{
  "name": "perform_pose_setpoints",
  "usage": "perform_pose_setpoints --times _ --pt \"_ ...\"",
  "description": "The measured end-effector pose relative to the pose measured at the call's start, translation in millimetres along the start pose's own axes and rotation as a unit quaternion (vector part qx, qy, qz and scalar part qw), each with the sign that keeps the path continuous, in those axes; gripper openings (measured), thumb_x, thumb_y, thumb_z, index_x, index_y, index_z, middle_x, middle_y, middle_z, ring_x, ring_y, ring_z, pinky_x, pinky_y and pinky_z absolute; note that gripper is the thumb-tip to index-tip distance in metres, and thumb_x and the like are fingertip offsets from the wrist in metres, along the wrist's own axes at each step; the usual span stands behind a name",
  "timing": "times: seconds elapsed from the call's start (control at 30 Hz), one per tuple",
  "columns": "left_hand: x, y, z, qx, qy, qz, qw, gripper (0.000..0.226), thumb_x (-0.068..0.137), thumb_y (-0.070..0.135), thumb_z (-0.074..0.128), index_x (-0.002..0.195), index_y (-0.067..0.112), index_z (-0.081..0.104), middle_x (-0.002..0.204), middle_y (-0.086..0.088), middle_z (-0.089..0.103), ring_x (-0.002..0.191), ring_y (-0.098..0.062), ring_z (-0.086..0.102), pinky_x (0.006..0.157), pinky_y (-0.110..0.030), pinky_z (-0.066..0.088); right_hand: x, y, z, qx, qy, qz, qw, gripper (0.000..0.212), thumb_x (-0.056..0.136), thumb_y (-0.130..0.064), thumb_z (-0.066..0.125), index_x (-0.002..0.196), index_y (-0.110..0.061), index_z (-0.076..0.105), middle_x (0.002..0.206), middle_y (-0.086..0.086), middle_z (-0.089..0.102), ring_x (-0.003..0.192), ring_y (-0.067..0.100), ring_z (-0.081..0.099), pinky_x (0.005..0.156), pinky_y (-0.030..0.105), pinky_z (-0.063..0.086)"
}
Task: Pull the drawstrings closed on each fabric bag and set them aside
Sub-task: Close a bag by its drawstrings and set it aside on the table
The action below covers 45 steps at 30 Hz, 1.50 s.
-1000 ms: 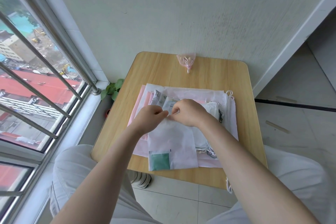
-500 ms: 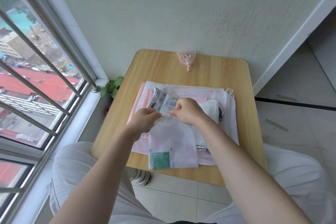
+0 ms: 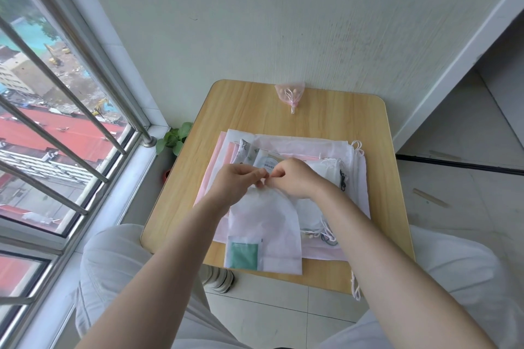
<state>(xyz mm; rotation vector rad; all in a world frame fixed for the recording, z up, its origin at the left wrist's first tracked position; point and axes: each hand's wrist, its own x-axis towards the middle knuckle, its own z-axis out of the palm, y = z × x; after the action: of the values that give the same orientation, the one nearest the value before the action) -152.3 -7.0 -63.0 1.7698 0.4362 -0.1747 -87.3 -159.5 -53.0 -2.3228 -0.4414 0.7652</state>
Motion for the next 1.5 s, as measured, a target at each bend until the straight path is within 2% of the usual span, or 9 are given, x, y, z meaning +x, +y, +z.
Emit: perform_pose_setpoints --times 0.13,0.3,0.43,0.57,0.63,0.83,1.2,1.33,1.5 --pt "7 -4 4 0.08 0.042 0.005 0.996 0.03 0.08 0.037 0.078 0.066 0.011 0.075 0.06 -0.002 0.058 0.052 -0.013 0.039 0.046 -0.019 0.032 -3 -5 -17 -0.077 -0.103 0.037 0.991 0.012 0.081 -0.026 0.066 0.08 -0.014 0.066 0.077 0.0 0.048 0.07 0.016 0.042 0.059 0.028 0.033" --pt "8 -1 4 0.148 -0.039 0.008 0.988 0.033 0.089 0.034 0.062 0.066 0.011 0.068 0.057 -0.002 0.044 0.05 -0.01 0.035 0.054 -0.027 0.031 8 -16 -28 -0.001 -0.068 0.04 0.997 0.019 0.078 -0.025 0.064 0.078 -0.008 0.073 0.089 0.003 0.067 0.085 0.018 0.058 0.079 0.028 0.047" --pt "8 -1 6 0.215 -0.072 0.034 0.973 0.038 0.092 0.036 0.062 0.069 0.006 0.066 0.06 0.0 0.048 0.053 -0.011 0.037 0.056 -0.029 0.031 10 -32 -30 0.095 -0.012 0.008 0.995 0.013 0.081 -0.025 0.065 0.074 -0.014 0.068 0.08 0.003 0.057 0.08 0.014 0.052 0.073 0.027 0.041" --pt "10 -2 3 0.148 -0.063 0.003 0.987 0.028 0.099 0.031 0.052 0.098 0.017 0.077 0.074 0.005 0.059 0.06 -0.011 0.045 0.06 -0.022 0.038 12 -38 -28 0.283 0.063 -0.086 0.953 0.031 0.089 -0.026 0.064 0.119 -0.036 0.063 0.122 -0.009 0.059 0.109 0.005 0.058 0.085 0.02 0.046" --pt "12 -1 2 0.123 -0.075 -0.022 0.989 0.029 0.099 0.029 0.052 0.099 0.013 0.076 0.069 0.005 0.055 0.059 -0.012 0.042 0.059 -0.021 0.037 11 -30 -26 0.253 0.108 -0.087 0.957 0.04 0.091 -0.016 0.057 0.126 -0.035 0.057 0.123 -0.01 0.056 0.107 0.003 0.056 0.079 0.016 0.045" --pt "13 5 -3 0.066 -0.089 -0.07 0.991 0.03 0.094 0.021 0.047 0.087 0.006 0.073 0.07 -0.004 0.06 0.049 -0.012 0.04 0.046 -0.021 0.029 6 6 5 0.123 0.065 -0.069 0.988 0.023 0.082 -0.005 0.064 0.078 -0.026 0.072 0.08 -0.01 0.073 0.085 0.007 0.069 0.086 0.027 0.054" --pt "12 -2 -7 -0.013 -0.108 -0.066 0.992 0.028 0.099 0.019 0.053 0.08 0.006 0.069 0.057 0.005 0.057 0.049 -0.009 0.04 0.047 -0.02 0.028 10 20 12 0.083 0.098 -0.088 0.988 0.013 0.087 -0.009 0.062 0.081 -0.02 0.061 0.077 -0.006 0.063 0.07 0.008 0.059 0.069 0.025 0.048" --pt "13 -9 -9 -0.013 -0.066 -0.031 0.997 0.02 0.097 0.006 0.052 0.09 0.005 0.07 0.074 0.001 0.065 0.049 -0.007 0.039 0.045 -0.016 0.031 6 26 -1 0.08 0.076 -0.026 0.994 0.004 0.081 -0.014 0.059 0.083 -0.016 0.06 0.085 -0.002 0.063 0.079 0.016 0.058 0.067 0.027 0.046" --pt "12 -6 -2 0.028 -0.072 0.028 0.997 0.009 0.094 0.003 0.057 0.101 0.001 0.063 0.063 0.003 0.065 0.047 -0.006 0.038 0.048 -0.014 0.034 3 15 7 0.179 0.02 -0.062 0.982 0.033 0.069 -0.028 0.075 0.093 -0.026 0.053 0.103 -0.002 0.068 0.099 0.013 0.065 0.088 0.029 0.05"
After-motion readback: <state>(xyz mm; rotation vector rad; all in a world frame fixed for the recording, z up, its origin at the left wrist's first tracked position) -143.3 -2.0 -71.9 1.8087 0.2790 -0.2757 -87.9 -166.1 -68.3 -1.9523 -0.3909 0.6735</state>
